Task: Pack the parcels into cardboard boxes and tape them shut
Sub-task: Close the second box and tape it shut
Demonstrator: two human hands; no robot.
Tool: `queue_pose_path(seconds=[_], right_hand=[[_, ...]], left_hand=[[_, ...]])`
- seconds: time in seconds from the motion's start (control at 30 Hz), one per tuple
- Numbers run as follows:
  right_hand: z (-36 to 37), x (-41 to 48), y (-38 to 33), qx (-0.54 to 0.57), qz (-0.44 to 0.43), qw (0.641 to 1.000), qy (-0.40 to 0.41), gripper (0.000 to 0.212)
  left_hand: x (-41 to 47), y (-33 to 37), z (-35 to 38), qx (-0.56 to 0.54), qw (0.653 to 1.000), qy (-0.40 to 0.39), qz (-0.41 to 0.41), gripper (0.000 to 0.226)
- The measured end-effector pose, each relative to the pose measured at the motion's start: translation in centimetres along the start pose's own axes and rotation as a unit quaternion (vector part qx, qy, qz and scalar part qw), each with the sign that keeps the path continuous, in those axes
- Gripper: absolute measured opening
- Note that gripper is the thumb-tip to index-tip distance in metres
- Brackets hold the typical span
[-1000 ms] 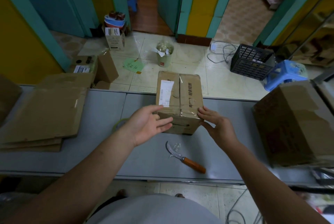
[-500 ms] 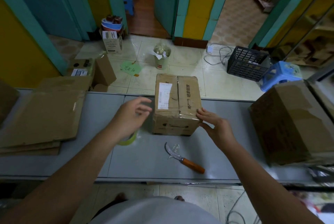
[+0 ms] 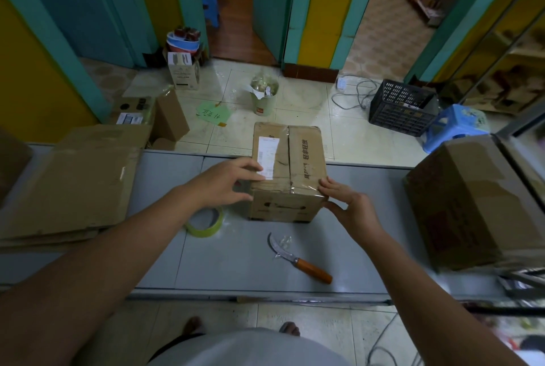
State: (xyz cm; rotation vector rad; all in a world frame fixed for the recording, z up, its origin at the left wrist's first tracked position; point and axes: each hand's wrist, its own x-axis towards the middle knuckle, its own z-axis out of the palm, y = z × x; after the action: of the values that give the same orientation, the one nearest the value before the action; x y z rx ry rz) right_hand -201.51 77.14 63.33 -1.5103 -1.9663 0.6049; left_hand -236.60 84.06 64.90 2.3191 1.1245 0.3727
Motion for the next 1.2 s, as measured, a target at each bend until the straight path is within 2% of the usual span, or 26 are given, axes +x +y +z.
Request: queue_pose_path(seconds=[0.17, 0.33, 0.4, 0.5, 0.6, 0.67, 0.7, 0.8, 0.93, 1.0, 1.1, 1.2], right_hand=[[0.2, 0.0, 0.1, 0.016, 0.019, 1.000, 0.013, 0.046], [1.2, -0.3, -0.2, 0.091, 0.049, 0.994, 0.041, 0.045], [0.7, -0.2, -0.2, 0.132, 0.067, 0.989, 0.014, 0.048], [-0.1, 0.2, -0.5, 0.168, 0.095, 0.981, -0.022, 0.048], [0.3, 1.5, -1.0, 0.216, 0.173, 0.960, 0.048, 0.035], [0.6, 2.8, -1.0, 0.226, 0.233, 0.943, 0.076, 0.042], [0.7, 3.4, -1.1, 0.232, 0.251, 0.937, 0.068, 0.048], [1.1, 4.2, -1.4, 0.246, 0.245, 0.938, 0.013, 0.051], [1.9, 2.6, -2.4, 0.228, 0.279, 0.930, 0.072, 0.036], [2.4, 1.4, -2.6, 0.241, 0.298, 0.921, 0.070, 0.029], [2.4, 1.3, -2.3, 0.228, 0.314, 0.919, 0.070, 0.031], [0.8, 3.6, -0.5, 0.204, 0.330, 0.905, 0.174, 0.047]], left_hand=[[0.0, 0.1, 0.7, -0.030, 0.999, 0.033, -0.013, 0.057], [-1.0, 1.1, 3.1, -0.156, 0.977, 0.120, -0.081, 0.050], [-1.4, 1.3, 3.6, -0.198, 0.967, 0.128, -0.099, 0.053], [-1.7, 1.5, 3.6, -0.279, 0.946, 0.111, -0.120, 0.073], [-0.9, 2.0, 3.4, -0.304, 0.911, 0.177, -0.217, 0.067], [0.0, 2.5, 3.0, -0.329, 0.874, 0.186, -0.305, 0.063], [0.5, 2.7, 2.9, -0.331, 0.868, 0.171, -0.328, 0.064], [1.5, 3.5, 2.9, -0.300, 0.894, 0.119, -0.312, 0.062], [3.3, 3.5, 1.6, -0.268, 0.917, 0.117, -0.270, 0.051], [4.2, 3.1, 0.3, -0.251, 0.925, 0.106, -0.264, 0.051], [5.2, 2.2, -0.2, -0.270, 0.907, 0.139, -0.291, 0.052], [4.0, 3.1, 1.4, -0.280, 0.861, 0.240, -0.350, 0.067]])
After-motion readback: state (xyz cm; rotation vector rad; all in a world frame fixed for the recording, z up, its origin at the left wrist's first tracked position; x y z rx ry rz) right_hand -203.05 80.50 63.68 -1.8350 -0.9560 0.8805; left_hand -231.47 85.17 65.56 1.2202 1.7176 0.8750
